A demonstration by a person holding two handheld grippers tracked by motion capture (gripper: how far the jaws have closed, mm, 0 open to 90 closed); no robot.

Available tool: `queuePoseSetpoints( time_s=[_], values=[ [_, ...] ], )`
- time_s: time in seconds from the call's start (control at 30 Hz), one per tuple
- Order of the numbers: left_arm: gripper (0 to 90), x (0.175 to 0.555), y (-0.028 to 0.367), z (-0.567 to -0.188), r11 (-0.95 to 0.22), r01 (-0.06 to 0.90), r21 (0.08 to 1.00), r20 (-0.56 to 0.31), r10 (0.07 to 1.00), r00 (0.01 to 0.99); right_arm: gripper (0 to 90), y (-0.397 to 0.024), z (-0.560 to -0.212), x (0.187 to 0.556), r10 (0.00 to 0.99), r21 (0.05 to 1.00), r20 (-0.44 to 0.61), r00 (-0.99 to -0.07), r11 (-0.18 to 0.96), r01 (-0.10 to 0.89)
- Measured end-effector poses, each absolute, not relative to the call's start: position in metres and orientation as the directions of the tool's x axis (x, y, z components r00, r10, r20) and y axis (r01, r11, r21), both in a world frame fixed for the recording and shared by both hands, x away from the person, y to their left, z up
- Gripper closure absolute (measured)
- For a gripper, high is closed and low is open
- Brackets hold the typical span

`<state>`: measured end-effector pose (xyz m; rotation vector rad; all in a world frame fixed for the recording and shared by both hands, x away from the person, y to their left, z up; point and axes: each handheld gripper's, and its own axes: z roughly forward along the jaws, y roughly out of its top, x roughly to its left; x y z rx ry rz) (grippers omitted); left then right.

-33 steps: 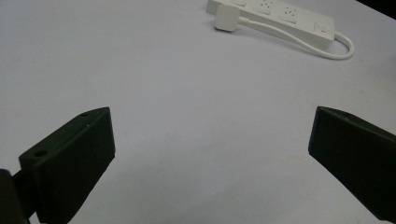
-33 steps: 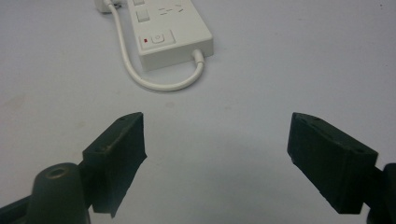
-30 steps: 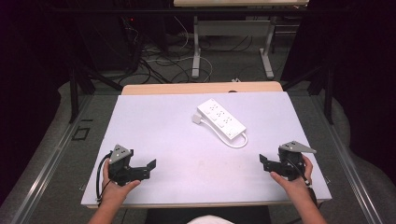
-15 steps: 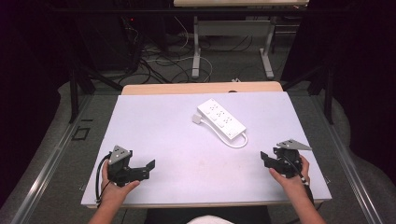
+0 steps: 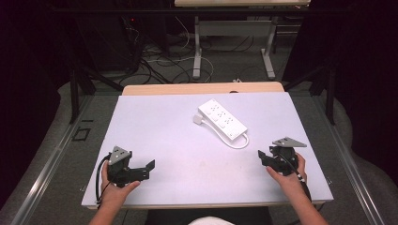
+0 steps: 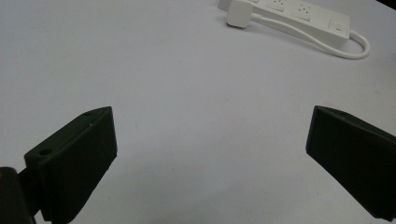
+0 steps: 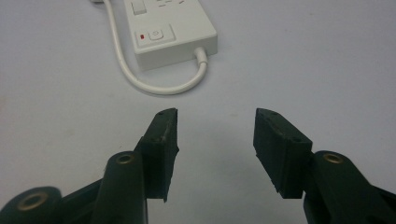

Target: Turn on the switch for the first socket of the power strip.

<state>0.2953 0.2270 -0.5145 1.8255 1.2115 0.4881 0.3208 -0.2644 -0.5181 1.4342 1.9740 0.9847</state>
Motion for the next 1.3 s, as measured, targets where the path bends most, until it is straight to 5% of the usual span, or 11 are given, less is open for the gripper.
queuePoseSetpoints(
  time_s=[1.3],
  values=[
    [1.8, 0.296, 0.23, -0.516, -0.139, 0.54, 0.83, -0.13, 0.893, 0.431, 70.6, -0.251, -0.482, 0.35, 0.929, 0.749, 0.053, -0.367, 0.206, 0.629]
  ],
)
